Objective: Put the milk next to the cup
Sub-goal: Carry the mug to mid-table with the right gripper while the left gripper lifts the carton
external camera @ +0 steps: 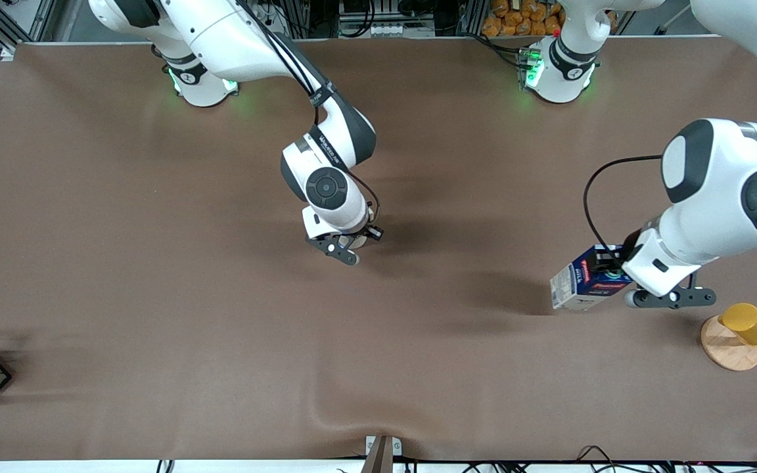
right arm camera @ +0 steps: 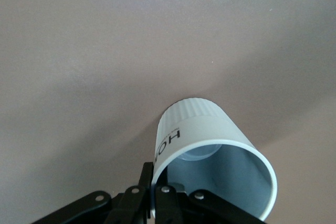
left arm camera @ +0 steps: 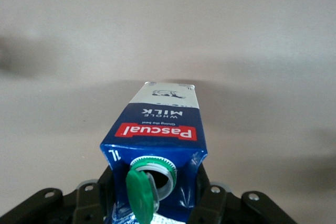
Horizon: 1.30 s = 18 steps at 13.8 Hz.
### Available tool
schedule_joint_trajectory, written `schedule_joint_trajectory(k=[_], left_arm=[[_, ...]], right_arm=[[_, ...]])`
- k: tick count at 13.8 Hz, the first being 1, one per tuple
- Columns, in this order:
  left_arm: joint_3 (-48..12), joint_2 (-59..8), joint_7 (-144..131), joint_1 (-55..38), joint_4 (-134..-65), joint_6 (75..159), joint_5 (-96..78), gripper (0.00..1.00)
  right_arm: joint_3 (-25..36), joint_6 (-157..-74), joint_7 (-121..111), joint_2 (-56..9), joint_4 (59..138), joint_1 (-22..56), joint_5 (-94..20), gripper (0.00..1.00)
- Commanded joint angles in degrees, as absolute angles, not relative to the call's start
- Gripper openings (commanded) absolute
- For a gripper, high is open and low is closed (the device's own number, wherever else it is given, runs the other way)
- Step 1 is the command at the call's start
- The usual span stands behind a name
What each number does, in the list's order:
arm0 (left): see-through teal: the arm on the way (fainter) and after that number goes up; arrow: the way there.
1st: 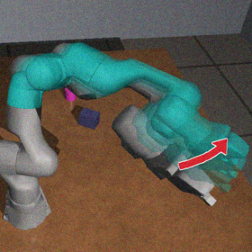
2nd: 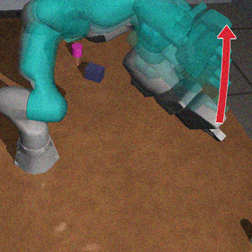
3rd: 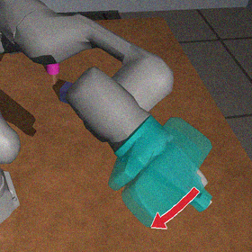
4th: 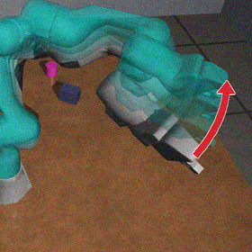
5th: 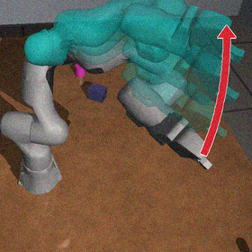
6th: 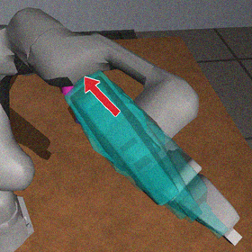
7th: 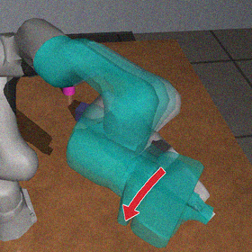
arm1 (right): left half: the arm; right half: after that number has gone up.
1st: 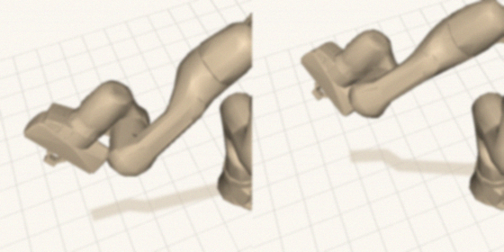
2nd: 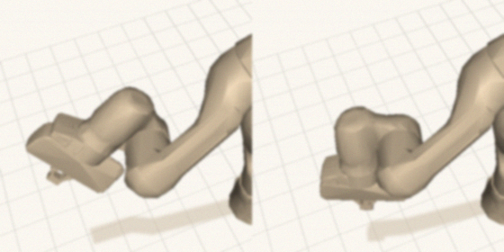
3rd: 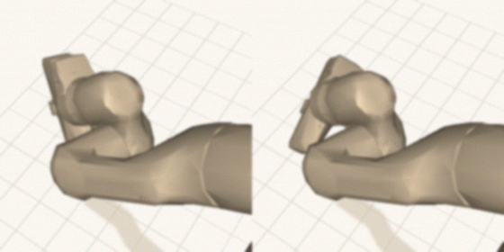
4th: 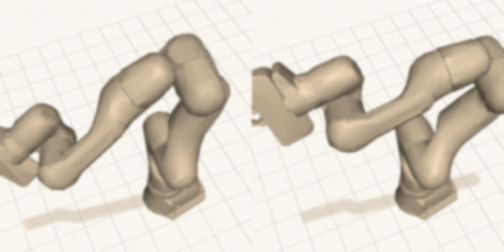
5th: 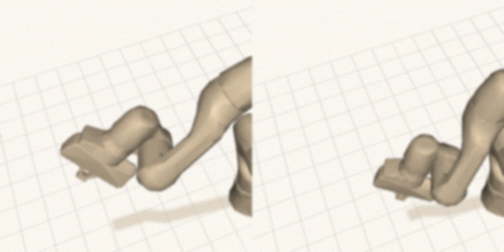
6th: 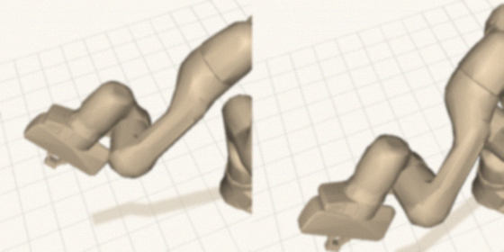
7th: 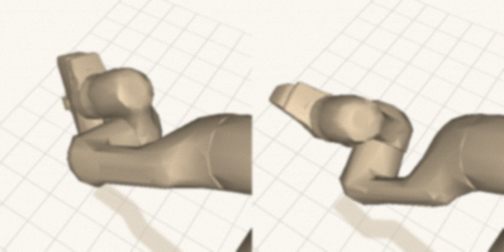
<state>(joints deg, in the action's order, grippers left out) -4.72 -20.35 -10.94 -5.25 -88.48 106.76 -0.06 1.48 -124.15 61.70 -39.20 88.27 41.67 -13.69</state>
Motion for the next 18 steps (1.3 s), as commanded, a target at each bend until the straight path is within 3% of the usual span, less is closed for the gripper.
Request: schedule_joint_trajectory(k=[1, 7, 8, 9, 10, 11, 14, 18], left_arm=[[-7.46, -19.16, -14.32, -5.1, -88.59, 105.12, -0.18, 0.59], [-13.79, -17.58, -21.08, -5.1, -88.59, 102.57, -0.18, 0.59], [-14.84, -17.58, -22.83, -5.1, -88.68, 102.57, -0.09, 0.59], [-15.9, -17.49, -24.5, -5.1, -88.68, 102.48, -0.09, 0.59], [-17.21, -17.4, -26.17, -5.1, -88.59, 101.78, -0.09, 0.59], [-18.71, -17.4, -28.45, -5.1, -88.59, 101.43, -0.09, 0.6], [-23.36, -17.31, -33.29, -5.18, -88.85, 101.34, 0.0, 0.6], [-27.59, -17.66, -41.56, -9.04, -88.94, 101.34, 0.35, 0.6]], right_arm=[[1.93, -123.31, 62.93, -40.43, 86.05, 42.36, -15.03, 0.0], [1.93, -123.22, 64.69, -43.51, 82.01, 42.28, -14.94, 0.03], [1.85, -123.05, 64.6, -43.42, 81.65, 41.93, -15.03, 0.51], [1.93, -123.05, 64.43, -43.07, 81.74, 42.01, -15.03, 0.8], [1.93, -122.96, 64.68, -42.54, 81.65, 41.84, -15.12, 0.94], [1.93, -122.52, 64.86, -41.93, 81.22, 41.66, -15.2, 1.0], [2.28, -118.06, 64.08, -38.33, 81.04, 40.26, -15.03, 1.0], [2.29, -106.55, 50.17, -29.73, 81.65, 29.04, -14.5, 1.0]])
